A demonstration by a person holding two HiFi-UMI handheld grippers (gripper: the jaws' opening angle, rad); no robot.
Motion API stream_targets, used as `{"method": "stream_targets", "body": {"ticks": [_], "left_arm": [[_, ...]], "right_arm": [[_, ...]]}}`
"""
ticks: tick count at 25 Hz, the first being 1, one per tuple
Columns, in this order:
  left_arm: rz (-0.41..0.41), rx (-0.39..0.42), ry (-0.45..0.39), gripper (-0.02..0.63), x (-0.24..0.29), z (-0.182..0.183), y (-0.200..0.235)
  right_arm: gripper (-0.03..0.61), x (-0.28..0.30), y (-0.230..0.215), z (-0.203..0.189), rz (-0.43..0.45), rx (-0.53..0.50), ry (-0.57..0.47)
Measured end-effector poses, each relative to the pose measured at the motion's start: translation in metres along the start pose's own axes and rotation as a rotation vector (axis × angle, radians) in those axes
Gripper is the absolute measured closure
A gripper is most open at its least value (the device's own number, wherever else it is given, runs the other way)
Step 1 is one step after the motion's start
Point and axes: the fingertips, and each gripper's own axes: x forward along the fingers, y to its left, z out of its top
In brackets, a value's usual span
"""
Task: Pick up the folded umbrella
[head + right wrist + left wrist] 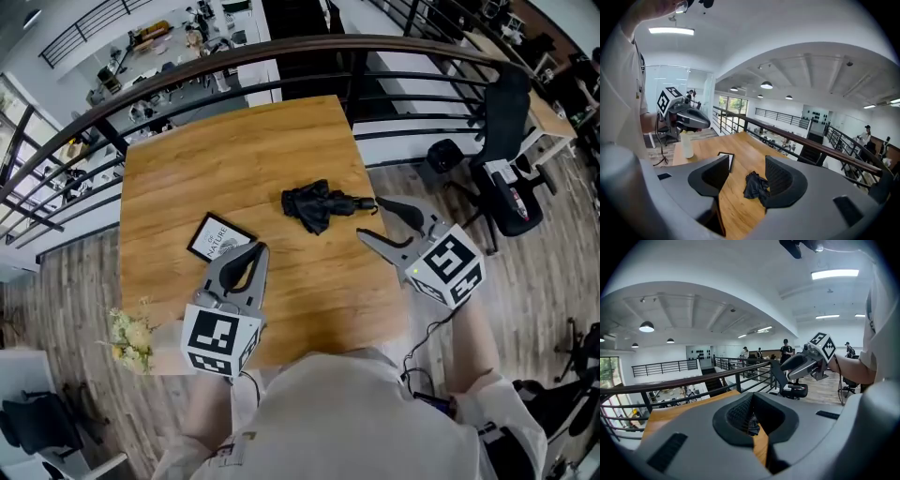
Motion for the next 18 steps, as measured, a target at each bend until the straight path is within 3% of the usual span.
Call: {"method": "stream_targets", "body": {"ticks": [10, 15, 18], "left_arm": [[0.035, 0.031, 0.068, 0.597, 0.057, -0.002, 0.016], [0.037, 0.002, 0.093, 0.597, 0.089, -0.014, 0.028], [0.045, -0.019, 0.136, 0.597, 0.109, -0.031, 0.035]], "right_arm": [[0.281, 0.077, -0.044, -0.034, 0.213, -0.159, 0.166], [0.276, 0.124, -0.06, -0.068, 0.351, -0.039, 0.208], [0.272, 0.151, -0.076, -0.103, 0.37, 0.012, 0.274]]}}
